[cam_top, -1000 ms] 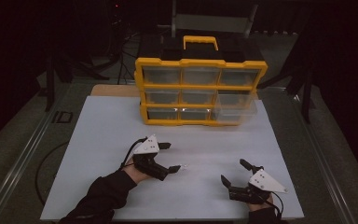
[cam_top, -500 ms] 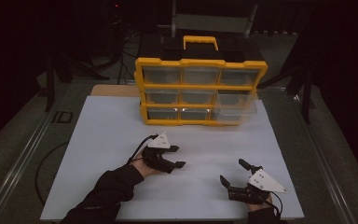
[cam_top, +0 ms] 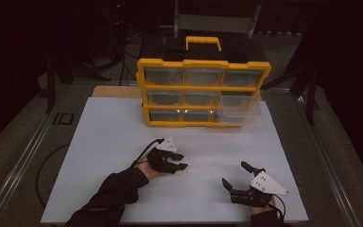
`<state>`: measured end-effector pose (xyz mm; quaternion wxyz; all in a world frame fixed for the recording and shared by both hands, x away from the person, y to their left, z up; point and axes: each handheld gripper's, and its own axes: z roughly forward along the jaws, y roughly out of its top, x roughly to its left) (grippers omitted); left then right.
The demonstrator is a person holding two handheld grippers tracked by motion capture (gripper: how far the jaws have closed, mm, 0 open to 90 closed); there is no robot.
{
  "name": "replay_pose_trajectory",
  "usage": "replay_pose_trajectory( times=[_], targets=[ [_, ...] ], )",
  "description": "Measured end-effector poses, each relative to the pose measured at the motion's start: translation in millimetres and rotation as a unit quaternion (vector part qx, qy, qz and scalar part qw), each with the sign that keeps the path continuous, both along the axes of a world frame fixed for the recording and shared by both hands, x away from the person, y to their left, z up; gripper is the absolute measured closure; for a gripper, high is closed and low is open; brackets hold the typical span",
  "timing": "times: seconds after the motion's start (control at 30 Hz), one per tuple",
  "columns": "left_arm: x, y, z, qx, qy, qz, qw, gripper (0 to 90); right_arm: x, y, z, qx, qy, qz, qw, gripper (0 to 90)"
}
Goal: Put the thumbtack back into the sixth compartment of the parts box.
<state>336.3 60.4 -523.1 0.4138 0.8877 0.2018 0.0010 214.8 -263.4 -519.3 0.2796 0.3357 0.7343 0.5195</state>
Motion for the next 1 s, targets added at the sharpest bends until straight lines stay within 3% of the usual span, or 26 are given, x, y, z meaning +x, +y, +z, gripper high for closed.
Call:
replay_pose_trajectory(
  times=[0.2, 0.23, 0.33, 0.47, 0.67, 1.0],
  targets=[
    [3.6, -3.8, -5.5, 0.014, 0.011, -0.003, 0.9998, 65.9, 0.2, -0.3, -0.6, -0.003, 0.002, 0.000, 1.0000, 9.5],
    [3.6, -5.3, -6.8, 0.019, 0.014, -0.007, 0.9997, 70.6, 0.2, -0.5, -0.5, -0.002, 0.001, 0.000, 1.0000, 9.5],
    [3.8, -8.8, -10.0, 0.038, 0.010, -0.013, 0.9992, 72.3, 0.3, -0.5, -0.8, -0.004, 0.002, -0.001, 1.0000, 9.5],
    [5.0, -9.8, -10.7, 0.041, 0.004, -0.007, 0.9991, 72.9, 0.1, -0.6, -0.8, -0.005, 0.002, -0.001, 1.0000, 9.5],
    [6.6, -10.3, -10.6, 0.047, 0.007, -0.009, 0.9988, 85.4, 0.3, -0.6, -1.1, -0.005, 0.003, -0.001, 1.0000, 9.5],
    [6.9, -10.8, -9.7, 0.046, 0.013, -0.005, 0.9988, 86.5, -0.1, 0.1, -0.9, -0.005, 0.003, 0.001, 1.0000, 9.6]
  ],
)
